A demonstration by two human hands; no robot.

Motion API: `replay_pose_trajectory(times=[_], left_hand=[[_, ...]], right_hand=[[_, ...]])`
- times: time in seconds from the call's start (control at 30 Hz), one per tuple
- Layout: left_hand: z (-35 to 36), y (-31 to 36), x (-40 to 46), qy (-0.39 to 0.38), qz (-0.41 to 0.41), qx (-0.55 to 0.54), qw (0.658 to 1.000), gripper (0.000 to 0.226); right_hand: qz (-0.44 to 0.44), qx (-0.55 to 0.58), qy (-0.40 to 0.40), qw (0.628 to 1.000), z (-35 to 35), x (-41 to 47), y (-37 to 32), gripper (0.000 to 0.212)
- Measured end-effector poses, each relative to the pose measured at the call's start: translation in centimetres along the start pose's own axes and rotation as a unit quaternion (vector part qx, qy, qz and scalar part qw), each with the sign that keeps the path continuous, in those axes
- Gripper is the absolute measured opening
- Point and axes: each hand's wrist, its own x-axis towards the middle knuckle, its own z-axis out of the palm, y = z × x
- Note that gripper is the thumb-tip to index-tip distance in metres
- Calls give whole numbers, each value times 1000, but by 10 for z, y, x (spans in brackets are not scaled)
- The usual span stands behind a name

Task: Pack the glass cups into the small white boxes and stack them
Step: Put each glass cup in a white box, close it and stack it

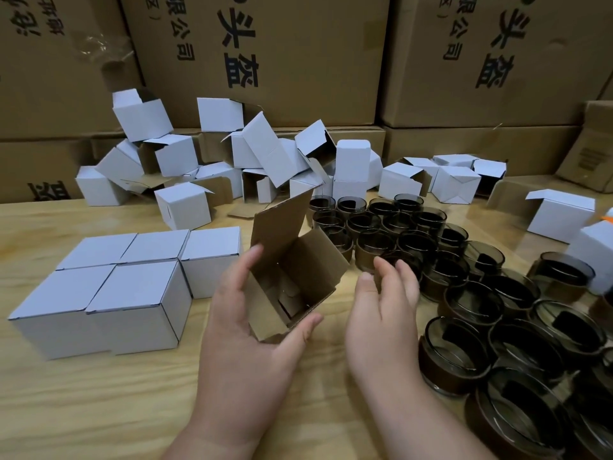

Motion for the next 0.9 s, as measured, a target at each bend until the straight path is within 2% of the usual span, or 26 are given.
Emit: replay_pose_trajectory(times=[0.13,0.3,0.4,0.53,0.67,0.73,0.9], left_hand=[[1,-2,0,1,5,3,1000,90],[2,-6,-3,6,-13,-1,1000,98],[2,-7,-2,13,-21,-5,1000,97],[2,-6,-2,15,-37,-3,999,98],[1,-6,-2,15,-52,-1,999,97],[1,-4,-3,16,-56,-6,998,98],[3,-4,-5,0,-70,-39,997,100]], right_hand=[[-3,-45,7,999,-1,-3,-1,25],[-19,-97,0,995,-1,-6,-4,28],[-41,-179,-13,983,-3,-5,-7,36],[-47,-221,-20,974,-3,-2,-8,23],[-59,-161,22,985,-5,-2,-8,8],[-84,-98,67,989,-8,-2,-10,10],[-252,-16,162,954,-15,-9,-23,13]])
